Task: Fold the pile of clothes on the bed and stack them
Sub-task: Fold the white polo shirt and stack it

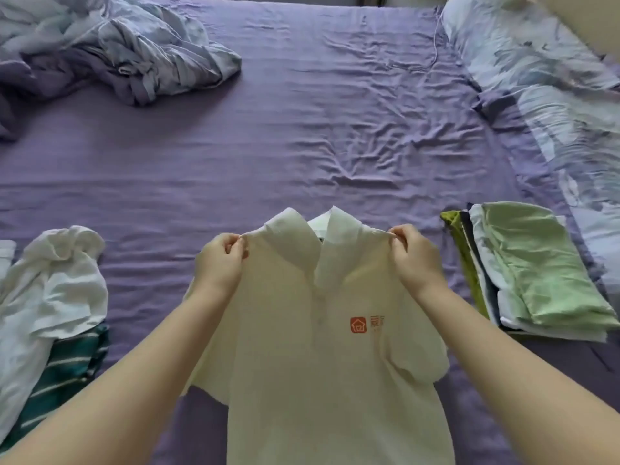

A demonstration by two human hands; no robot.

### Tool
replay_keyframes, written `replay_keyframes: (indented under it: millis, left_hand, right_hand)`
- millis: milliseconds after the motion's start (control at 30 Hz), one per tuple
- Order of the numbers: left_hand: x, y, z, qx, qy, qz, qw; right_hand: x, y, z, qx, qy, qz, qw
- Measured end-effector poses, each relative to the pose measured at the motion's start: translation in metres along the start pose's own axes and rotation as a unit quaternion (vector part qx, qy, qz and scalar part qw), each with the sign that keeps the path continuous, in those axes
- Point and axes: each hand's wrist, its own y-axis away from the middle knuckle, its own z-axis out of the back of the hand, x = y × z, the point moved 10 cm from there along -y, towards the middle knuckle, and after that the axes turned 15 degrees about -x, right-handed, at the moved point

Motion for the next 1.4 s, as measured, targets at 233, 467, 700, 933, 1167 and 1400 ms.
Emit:
replay_keyframes:
  millis: [233,467,700,933,1167,1400]
  left_hand:
    - [0.011,0.049,-0.066,0.076,-0.146,-0.124,0.978]
    - [0.039,0.143,-0.131,0.131,-0.194,-0.162,0.959]
    - [0.013,0.151,-0.157,0.071,-0.319,-0.191,0.926]
    - [-0.024,0.158,-0.242,0.237,-0.266,-0.281,0.891]
    - [-0.033,0.143,-0.286,0.263,-0.350,-0.256,0.862]
    - [-0.093,0.115,-0.310,0.163,-0.315,-0.369,0.859]
  right_hand:
    - [-0.063,-0.013,-0.037,0.131,0.127,0.000,0.983]
    - [-0.153,0.014,-0.028,0.176,0.143,-0.124,0.966]
    - [-0.147,0.009,-0.033,0.225,-0.127,-0.211,0.943]
    - [-0.151,0.009,-0.034,0.332,-0.165,-0.279,0.886]
    - [-0.156,-0.083,0.029,0.212,0.073,-0.102,0.969]
    - [-0.179,-0.053,0.012,0.247,0.192,-0.056,0.948]
